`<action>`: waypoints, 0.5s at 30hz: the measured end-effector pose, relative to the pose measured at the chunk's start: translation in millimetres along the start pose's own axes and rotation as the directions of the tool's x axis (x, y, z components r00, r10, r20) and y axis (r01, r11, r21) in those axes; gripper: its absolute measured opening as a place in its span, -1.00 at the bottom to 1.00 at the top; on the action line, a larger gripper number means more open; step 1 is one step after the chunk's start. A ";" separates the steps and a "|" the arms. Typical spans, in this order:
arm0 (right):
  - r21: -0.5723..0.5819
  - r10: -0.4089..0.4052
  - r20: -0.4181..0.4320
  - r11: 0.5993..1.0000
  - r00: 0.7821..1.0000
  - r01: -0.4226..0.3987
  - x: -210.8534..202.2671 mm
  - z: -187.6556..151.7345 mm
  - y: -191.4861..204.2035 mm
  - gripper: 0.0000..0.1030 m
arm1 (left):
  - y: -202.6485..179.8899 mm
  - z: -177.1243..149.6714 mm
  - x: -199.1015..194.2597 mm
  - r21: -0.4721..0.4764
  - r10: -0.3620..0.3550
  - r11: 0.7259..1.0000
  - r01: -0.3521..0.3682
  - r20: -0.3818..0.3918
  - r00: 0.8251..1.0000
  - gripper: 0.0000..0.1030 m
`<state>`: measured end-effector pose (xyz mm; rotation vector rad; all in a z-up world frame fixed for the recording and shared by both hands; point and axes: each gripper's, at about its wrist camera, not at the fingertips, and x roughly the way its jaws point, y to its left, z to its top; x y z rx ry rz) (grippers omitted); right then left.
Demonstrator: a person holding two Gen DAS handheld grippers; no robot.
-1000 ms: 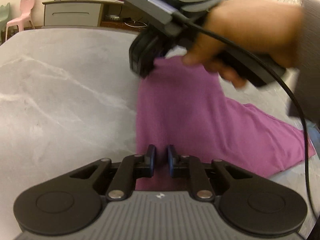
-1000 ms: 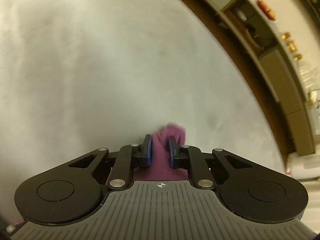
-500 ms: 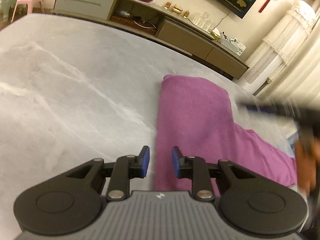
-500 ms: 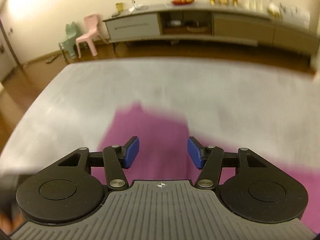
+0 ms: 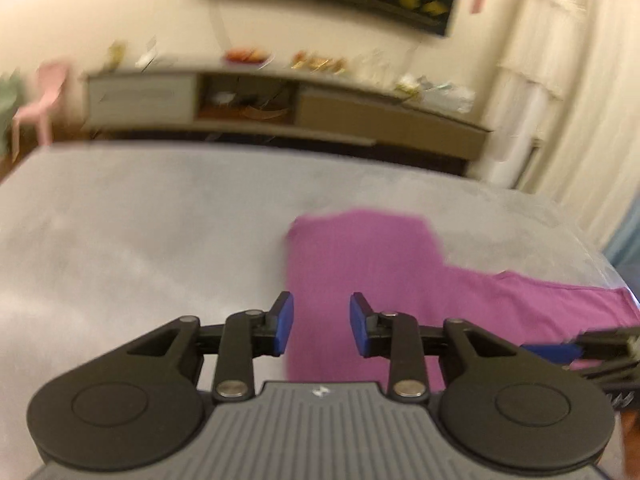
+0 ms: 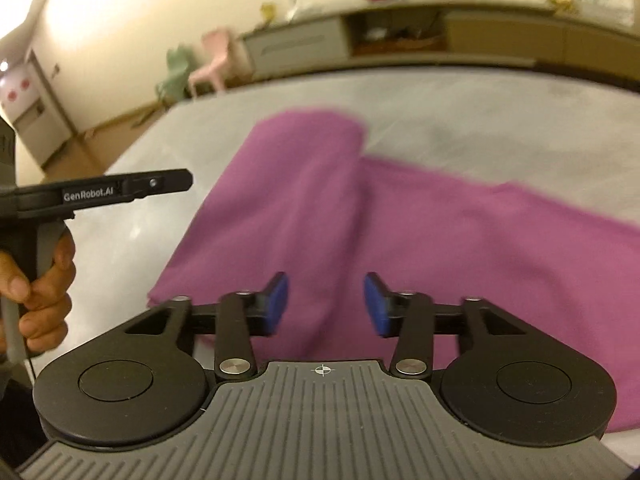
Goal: Fold clothes
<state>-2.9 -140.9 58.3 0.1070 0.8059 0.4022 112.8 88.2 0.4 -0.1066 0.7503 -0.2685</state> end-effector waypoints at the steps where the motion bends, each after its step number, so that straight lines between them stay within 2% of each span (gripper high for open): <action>1: -0.006 -0.032 0.010 0.999 0.999 0.032 -13.2 -0.5 -9.6 0.04 | -9.1 1.5 2.5 0.027 -0.016 0.999 0.016 0.000 1.000 -0.38; 4: -0.034 -0.160 0.001 0.987 0.987 0.160 -47.3 -0.7 -47.0 0.08 | -36.4 6.0 10.0 0.110 -0.065 0.992 0.065 -0.004 0.998 -0.31; 5: -0.044 -0.205 -0.007 0.978 0.979 0.205 -58.0 -0.7 -60.9 0.09 | -44.5 6.1 15.8 0.129 -0.059 0.990 0.061 -0.020 0.998 -0.31; 8: 0.002 -0.293 -0.010 0.956 0.956 0.293 -97.9 -4.6 -107.3 0.13 | -53.0 1.0 44.7 0.129 0.033 0.991 -0.019 -0.109 0.994 -0.33; 9: 0.042 -0.312 0.000 0.949 0.950 0.312 -108.6 -9.3 -123.8 0.15 | -51.0 -0.7 50.3 0.122 0.045 0.992 -0.030 -0.119 0.992 -0.41; 12: 0.137 -0.350 -0.023 0.927 0.936 0.350 -118.7 -22.0 -160.9 0.15 | -44.7 -1.2 47.1 0.117 0.022 0.993 -0.009 -0.114 0.993 -0.41; 14: 0.188 -0.366 -0.049 0.910 0.929 0.369 -119.6 -29.3 -180.5 0.08 | -38.0 8.2 37.1 0.089 -0.003 0.996 0.010 -0.080 0.997 -0.41; 15: 0.173 -0.359 -0.016 0.918 0.933 0.356 -123.5 -26.3 -176.7 0.06 | -33.5 15.3 32.2 0.071 -0.010 0.997 0.014 -0.050 0.999 -0.38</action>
